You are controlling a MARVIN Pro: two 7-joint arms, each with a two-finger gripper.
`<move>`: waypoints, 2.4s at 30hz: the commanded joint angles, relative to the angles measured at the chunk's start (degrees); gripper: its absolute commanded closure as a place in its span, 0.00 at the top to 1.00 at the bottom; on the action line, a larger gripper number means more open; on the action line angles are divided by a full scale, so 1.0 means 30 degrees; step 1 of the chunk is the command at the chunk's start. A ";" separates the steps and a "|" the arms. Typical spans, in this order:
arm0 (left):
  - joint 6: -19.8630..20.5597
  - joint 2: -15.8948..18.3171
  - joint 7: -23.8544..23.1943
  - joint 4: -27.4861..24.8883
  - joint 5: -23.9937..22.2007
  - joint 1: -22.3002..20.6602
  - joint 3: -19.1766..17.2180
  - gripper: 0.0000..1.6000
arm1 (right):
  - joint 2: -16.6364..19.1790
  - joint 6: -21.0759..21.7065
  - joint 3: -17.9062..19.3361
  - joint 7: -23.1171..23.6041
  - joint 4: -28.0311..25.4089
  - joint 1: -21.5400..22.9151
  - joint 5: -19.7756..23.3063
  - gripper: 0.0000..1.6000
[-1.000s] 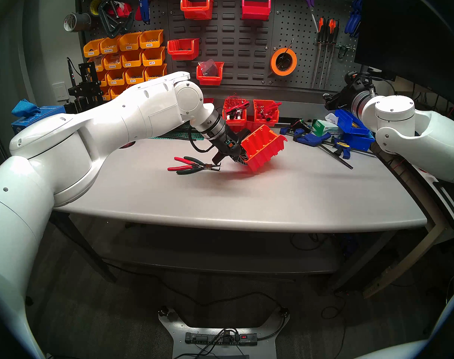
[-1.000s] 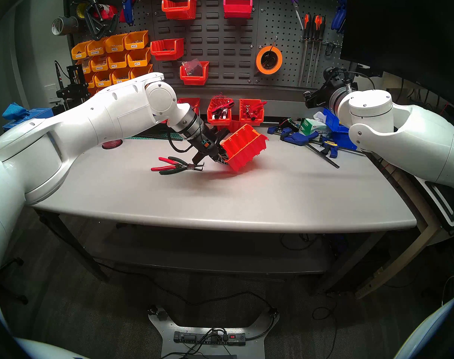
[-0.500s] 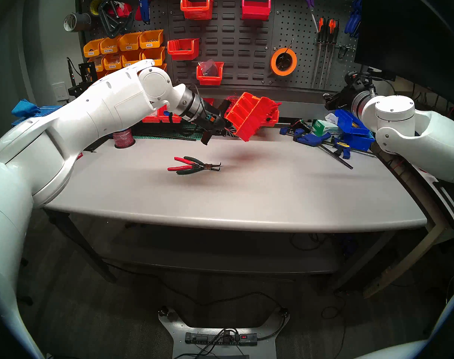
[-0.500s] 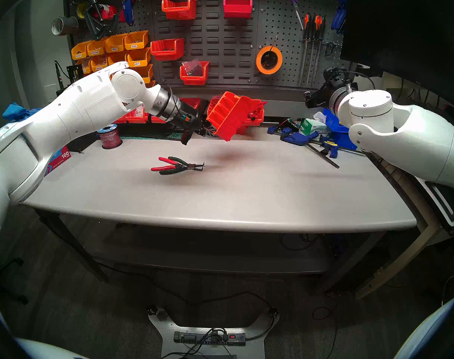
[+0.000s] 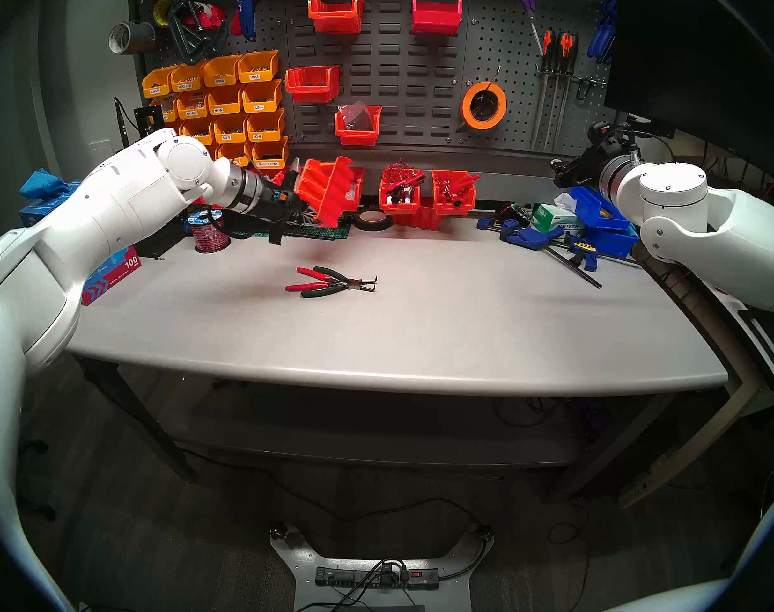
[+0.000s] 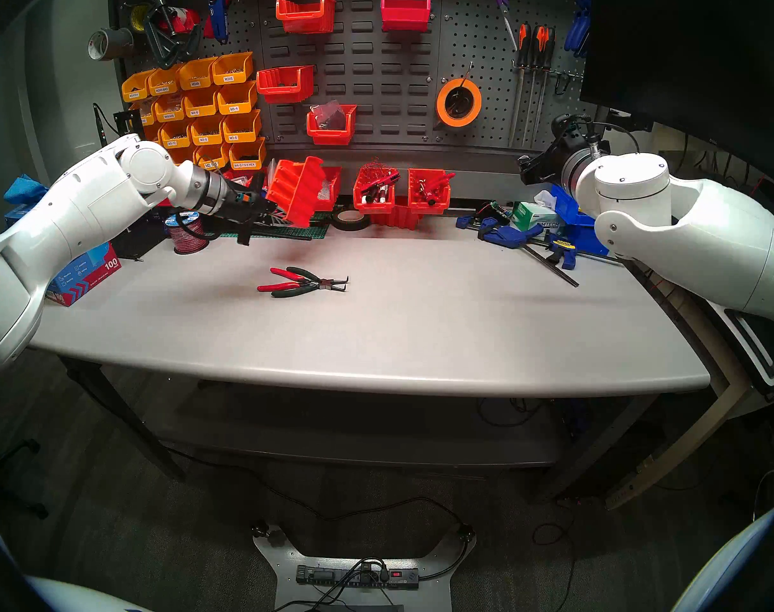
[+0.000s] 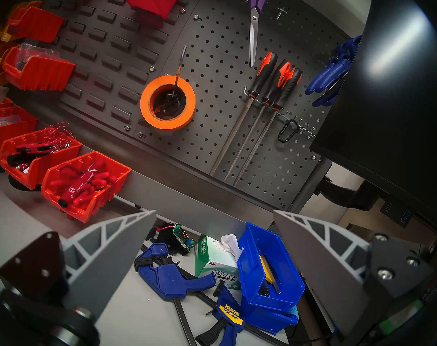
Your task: Take out tools from the storage box
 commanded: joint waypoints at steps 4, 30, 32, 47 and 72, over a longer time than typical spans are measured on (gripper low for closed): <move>0.1687 0.3178 -0.1058 -0.0497 0.0058 0.0583 -0.0065 0.00 | -0.0024 -0.0019 0.0239 -0.0048 0.0038 0.0299 -0.0098 1.00; 0.6305 0.8193 -0.6715 -0.7392 0.0389 -0.0050 -0.0378 0.00 | -0.0024 0.0021 0.0238 -0.0051 0.0037 0.0335 -0.0151 1.00; 0.7240 0.8387 -0.7273 -0.7910 0.0533 0.0015 -0.0186 0.00 | -0.0023 0.0030 0.0238 -0.0049 0.0036 0.0339 -0.0160 1.00; 0.8555 0.7187 -0.6892 -0.6264 0.2177 0.0340 0.0816 1.00 | -0.0021 0.0045 0.0238 -0.0044 0.0034 0.0345 -0.0173 1.00; 0.5383 0.8379 -0.2410 -1.3027 -0.2280 -0.0873 -0.3561 1.00 | -0.0019 -0.0040 0.0223 -0.0051 0.0034 0.0295 -0.0097 1.00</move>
